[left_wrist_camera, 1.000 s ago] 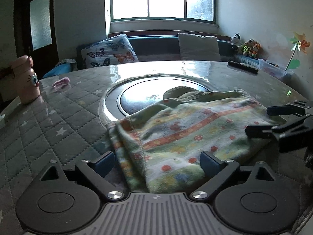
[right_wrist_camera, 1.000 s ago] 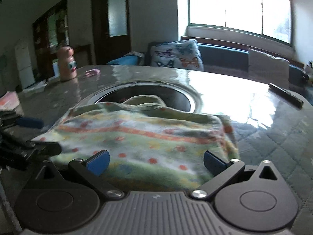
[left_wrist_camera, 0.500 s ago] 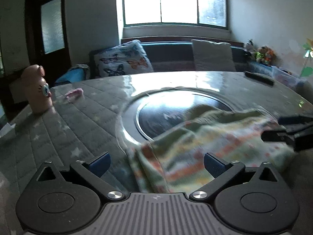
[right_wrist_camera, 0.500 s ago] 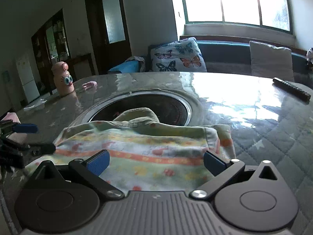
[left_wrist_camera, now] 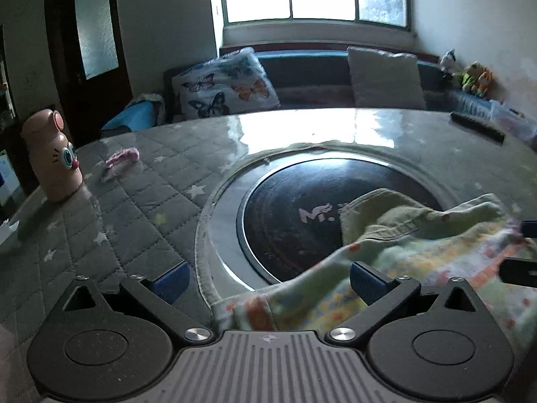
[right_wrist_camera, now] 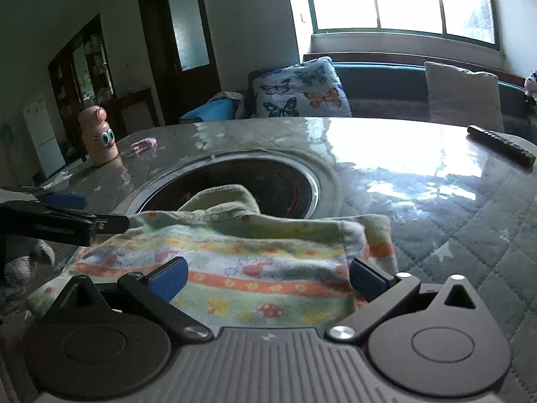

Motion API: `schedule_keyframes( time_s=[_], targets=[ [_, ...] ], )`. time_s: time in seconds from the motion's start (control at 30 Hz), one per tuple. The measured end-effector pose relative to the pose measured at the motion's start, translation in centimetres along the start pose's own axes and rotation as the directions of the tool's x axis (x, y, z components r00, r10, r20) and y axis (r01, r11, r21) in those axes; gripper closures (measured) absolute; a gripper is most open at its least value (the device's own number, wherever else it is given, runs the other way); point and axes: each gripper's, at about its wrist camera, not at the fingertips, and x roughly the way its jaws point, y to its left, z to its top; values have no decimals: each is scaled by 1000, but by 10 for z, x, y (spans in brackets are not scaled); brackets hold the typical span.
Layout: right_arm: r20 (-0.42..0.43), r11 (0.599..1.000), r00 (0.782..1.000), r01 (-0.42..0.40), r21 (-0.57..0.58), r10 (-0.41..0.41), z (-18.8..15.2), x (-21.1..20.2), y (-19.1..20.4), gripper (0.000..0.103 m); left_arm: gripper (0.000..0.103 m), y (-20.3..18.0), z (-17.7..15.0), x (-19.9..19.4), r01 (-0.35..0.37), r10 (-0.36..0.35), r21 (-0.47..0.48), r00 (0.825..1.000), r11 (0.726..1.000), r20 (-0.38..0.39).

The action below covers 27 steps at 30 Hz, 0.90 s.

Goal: Fold clothes

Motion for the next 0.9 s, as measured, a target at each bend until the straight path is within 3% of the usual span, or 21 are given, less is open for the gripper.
schedule_keyframes(
  time_s=[0.57, 0.9],
  targets=[
    [1, 998, 998, 60, 26, -60, -4, -3, -16, 0, 0, 8, -1, 21, -68, 69, 32, 996, 997, -52],
    [-39, 996, 998, 45, 81, -42, -19, -17, -27, 0, 0, 22, -8, 10, -86, 85, -22, 995, 996, -52]
  ],
)
